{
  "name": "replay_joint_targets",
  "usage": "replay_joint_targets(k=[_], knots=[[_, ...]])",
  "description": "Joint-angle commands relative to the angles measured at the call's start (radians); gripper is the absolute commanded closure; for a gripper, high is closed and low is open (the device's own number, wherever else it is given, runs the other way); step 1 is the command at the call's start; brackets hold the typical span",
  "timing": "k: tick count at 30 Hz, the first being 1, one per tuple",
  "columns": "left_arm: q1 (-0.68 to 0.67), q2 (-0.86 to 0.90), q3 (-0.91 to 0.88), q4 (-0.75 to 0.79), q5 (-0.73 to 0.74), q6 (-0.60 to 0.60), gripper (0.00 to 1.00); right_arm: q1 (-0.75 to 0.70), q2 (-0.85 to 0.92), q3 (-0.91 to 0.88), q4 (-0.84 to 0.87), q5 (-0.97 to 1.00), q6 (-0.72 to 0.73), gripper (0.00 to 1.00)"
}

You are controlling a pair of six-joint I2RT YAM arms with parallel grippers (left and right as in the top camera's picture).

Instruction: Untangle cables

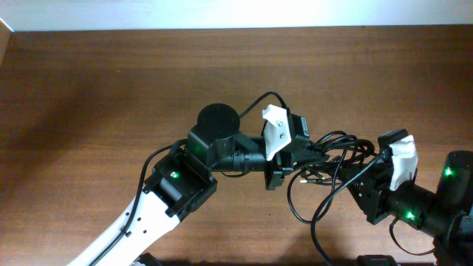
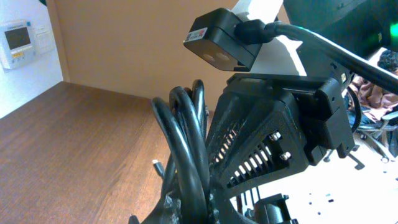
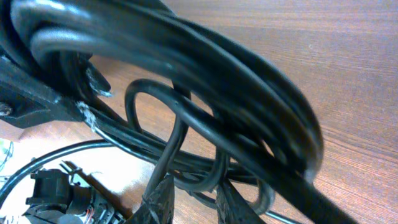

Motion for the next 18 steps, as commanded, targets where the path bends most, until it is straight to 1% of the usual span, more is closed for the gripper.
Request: replay_joint_targets(k=[1, 7, 9, 11, 15, 18], knots=[[-0.010, -0.025, 0.006, 0.008, 0.012, -0.006, 1.00, -0.001, 0.000, 0.019, 0.006, -0.002, 0.006, 0.78], [-0.010, -0.025, 0.006, 0.013, 0.016, -0.006, 1.00, -0.001, 0.003, 0.018, -0.019, 0.096, 0.037, 0.78], [-0.010, -0.025, 0.006, 0.043, 0.049, -0.006, 1.00, -0.001, 0.011, 0.018, -0.029, 0.124, 0.043, 0.78], [-0.010, -0.025, 0.006, 0.071, 0.087, -0.006, 1.00, -0.001, 0.023, 0.018, -0.033, 0.124, 0.047, 0.78], [-0.011, -0.024, 0.006, 0.078, 0.154, -0.006, 1.00, -0.001, 0.055, 0.018, -0.032, 0.123, 0.065, 0.79], [-0.010, -0.024, 0.006, 0.065, 0.155, -0.002, 1.00, -0.001, 0.066, 0.018, -0.032, 0.107, 0.065, 0.79]])
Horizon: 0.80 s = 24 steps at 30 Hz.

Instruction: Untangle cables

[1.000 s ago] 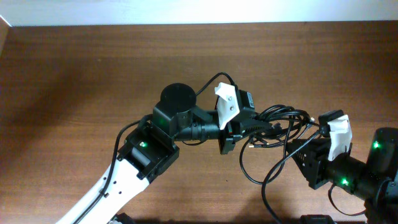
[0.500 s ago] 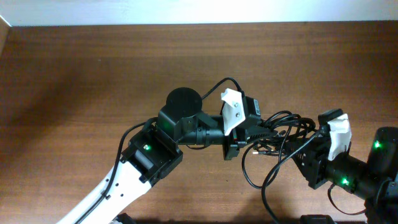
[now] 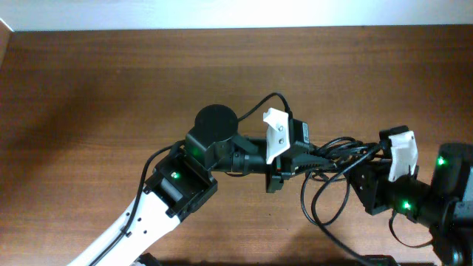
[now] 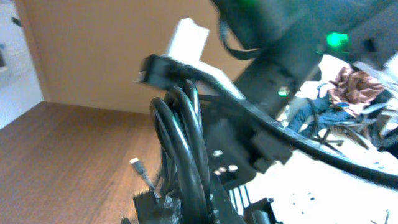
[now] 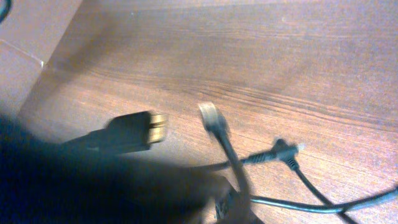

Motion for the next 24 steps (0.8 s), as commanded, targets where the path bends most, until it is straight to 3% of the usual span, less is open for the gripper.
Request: replay_joint_targets(k=[1, 4, 5, 6, 8, 16, 18, 24], knots=[[-0.006, -0.024, 0.006, -0.013, 0.046, 0.000, 1.00, -0.001, 0.010, 0.018, 0.000, -0.004, 0.013, 0.79], [-0.006, -0.024, 0.006, -0.057, -0.075, 0.001, 1.00, -0.001, 0.010, 0.018, -0.012, -0.004, 0.013, 0.75], [-0.006, -0.024, 0.006, -0.062, -0.100, 0.001, 1.00, -0.001, 0.010, 0.018, -0.016, -0.006, 0.013, 0.62], [-0.006, -0.024, 0.006, -0.060, -0.102, 0.001, 1.00, -0.001, 0.009, 0.018, -0.019, -0.025, 0.012, 0.42], [-0.006, -0.025, 0.006, -0.057, -0.116, 0.000, 1.00, -0.001, 0.009, 0.018, -0.018, -0.093, 0.012, 0.22], [0.026, -0.026, 0.006, -0.023, -0.135, -0.039, 1.00, -0.001, 0.009, 0.018, -0.019, -0.188, 0.014, 0.21], [0.078, -0.026, 0.006, -0.024, -0.132, -0.108, 1.00, -0.001, 0.009, 0.018, -0.007, -0.188, 0.045, 0.21], [0.098, -0.026, 0.006, -0.005, -0.029, -0.122, 1.00, -0.001, 0.010, 0.018, 0.054, -0.188, 0.138, 0.21]])
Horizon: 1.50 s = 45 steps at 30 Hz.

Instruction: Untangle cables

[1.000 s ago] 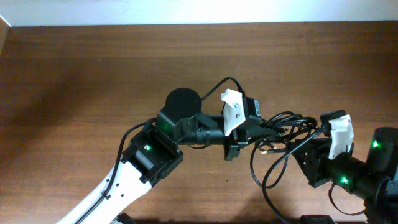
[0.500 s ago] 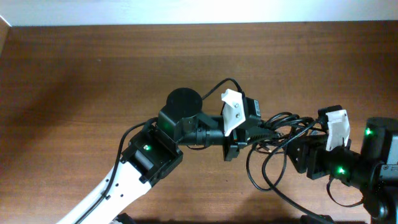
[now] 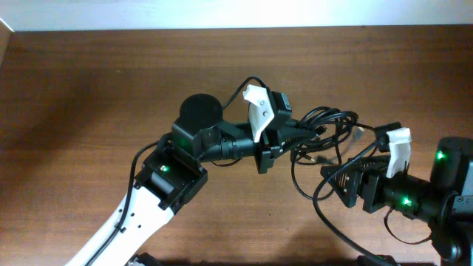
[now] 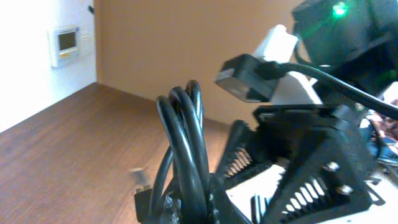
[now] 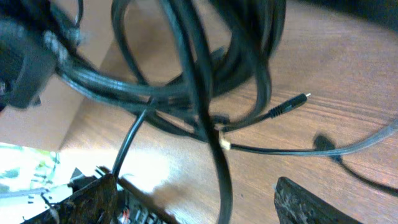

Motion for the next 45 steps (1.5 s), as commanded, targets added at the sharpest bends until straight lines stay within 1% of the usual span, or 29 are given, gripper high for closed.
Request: replay_joint_targets(k=[1, 10, 14, 20, 22, 28, 29, 34, 38, 41, 43, 45], knots=[[0.000, -0.022, 0.006, 0.013, 0.086, -0.024, 1.00, -0.001, -0.002, 0.018, 0.018, -0.023, 0.050, 0.21], [0.002, -0.022, 0.006, 0.013, 0.083, -0.023, 1.00, -0.001, 0.001, 0.018, 0.029, 0.024, 0.057, 0.20], [-0.007, -0.022, 0.006, 0.014, 0.087, -0.023, 1.00, -0.001, 0.005, 0.018, 0.028, 0.112, 0.101, 0.20], [-0.028, -0.022, 0.006, 0.046, 0.091, -0.024, 1.00, -0.001, 0.015, 0.018, 0.029, 0.203, 0.111, 0.20], [-0.028, -0.022, 0.006, 0.057, 0.091, -0.051, 1.00, -0.001, 0.025, 0.018, 0.030, 0.235, 0.135, 0.20], [-0.028, -0.022, 0.006, 0.058, 0.095, -0.057, 1.00, -0.001, 0.060, 0.018, 0.048, 0.235, 0.141, 0.21], [-0.028, -0.022, 0.006, 0.058, 0.097, -0.073, 1.00, -0.001, 0.063, 0.018, 0.051, 0.235, 0.148, 0.20], [-0.028, -0.022, 0.006, 0.060, 0.140, -0.076, 1.00, -0.001, 0.075, 0.018, 0.098, 0.234, 0.180, 0.21], [-0.028, -0.022, 0.006, 0.056, 0.133, -0.076, 1.00, -0.001, 0.075, 0.018, 0.143, 0.223, 0.206, 0.20], [-0.028, -0.022, 0.006, 0.059, 0.097, -0.076, 1.00, -0.001, 0.075, 0.018, 0.157, 0.222, 0.213, 0.21], [-0.028, -0.022, 0.006, 0.074, 0.041, -0.167, 1.00, -0.001, 0.076, 0.018, 0.180, 0.222, 0.217, 0.20], [-0.028, -0.022, 0.006, 0.132, 0.037, -0.259, 1.00, -0.001, 0.076, 0.018, 0.209, 0.225, 0.217, 0.21]])
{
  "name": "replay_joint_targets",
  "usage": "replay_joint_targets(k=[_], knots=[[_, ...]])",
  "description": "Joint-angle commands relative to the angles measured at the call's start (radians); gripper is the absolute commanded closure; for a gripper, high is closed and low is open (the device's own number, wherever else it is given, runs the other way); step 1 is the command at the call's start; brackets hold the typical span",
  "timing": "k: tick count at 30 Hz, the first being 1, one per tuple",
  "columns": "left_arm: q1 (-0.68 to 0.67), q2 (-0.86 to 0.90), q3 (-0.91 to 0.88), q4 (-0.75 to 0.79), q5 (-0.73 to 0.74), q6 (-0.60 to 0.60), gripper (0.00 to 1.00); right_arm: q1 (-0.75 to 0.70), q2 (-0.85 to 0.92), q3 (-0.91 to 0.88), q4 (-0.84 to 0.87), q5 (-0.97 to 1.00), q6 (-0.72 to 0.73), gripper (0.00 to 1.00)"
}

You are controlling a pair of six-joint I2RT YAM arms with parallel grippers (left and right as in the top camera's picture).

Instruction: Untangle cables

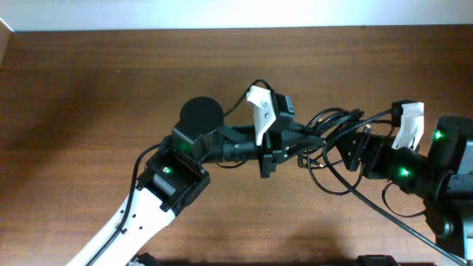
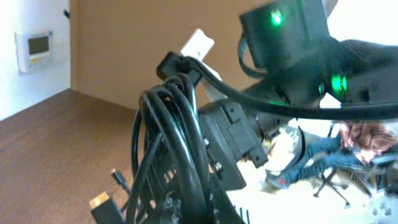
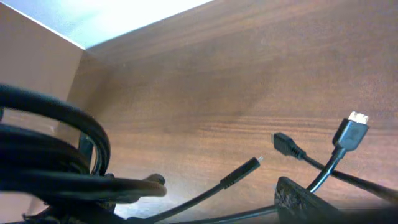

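A tangled bundle of black cables [image 1: 331,131] hangs between my two grippers above the brown table. My left gripper [image 1: 287,152] is shut on several thick strands [image 2: 186,143], which rise in loops from its jaws [image 2: 200,202]. My right gripper [image 1: 347,151] stands open just right of the bundle, facing it. One of its fingers [image 3: 305,199] shows at the lower right; the other is hidden behind blurred cable [image 3: 56,155]. Thin strands cross between its fingers. Loose plug ends [image 3: 350,127] dangle over the wood.
A thin cable [image 1: 384,214] trails from the bundle toward the front right edge. A gold-tipped plug [image 2: 99,204] and a small plug [image 2: 118,180] hang beside the left fingers. The table's back edge [image 1: 236,29] meets a white wall.
My right gripper has moved from in front of the bundle up to its right side, still open. The loop that hung toward the front has drawn in. The left gripper still holds the strands.
First both grippers were shut on the bundle at mid-table, the right on a thin strand. Then the bundle was stretched between them. Later the left had carried it back and left, and the right stood open below it. Now the right sits beside it.
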Motion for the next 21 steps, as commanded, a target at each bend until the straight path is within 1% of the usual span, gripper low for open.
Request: replay_joint_targets(k=[1, 3, 6, 12, 17, 21], knots=[[-0.004, -0.022, 0.006, 0.092, -0.003, -0.198, 1.00, -0.001, 0.003, 0.018, 0.046, 0.007, 0.018, 0.20], [-0.004, -0.022, 0.006, 0.160, 0.002, -0.292, 1.00, -0.001, 0.010, 0.018, 0.058, 0.023, 0.018, 0.20], [-0.004, -0.022, 0.006, 0.195, 0.016, -0.378, 1.00, -0.001, 0.027, 0.018, 0.078, 0.062, 0.018, 0.20], [0.008, -0.022, 0.006, 0.196, 0.007, -0.384, 1.00, -0.001, 0.067, 0.018, 0.087, 0.132, 0.018, 0.21], [0.100, -0.028, 0.006, 0.204, 0.008, -0.387, 1.00, -0.001, 0.068, 0.017, 0.053, 0.182, 0.013, 0.21], [0.173, -0.037, 0.006, 0.263, 0.009, -0.448, 1.00, -0.001, 0.068, 0.017, 0.025, 0.222, 0.006, 0.21]])
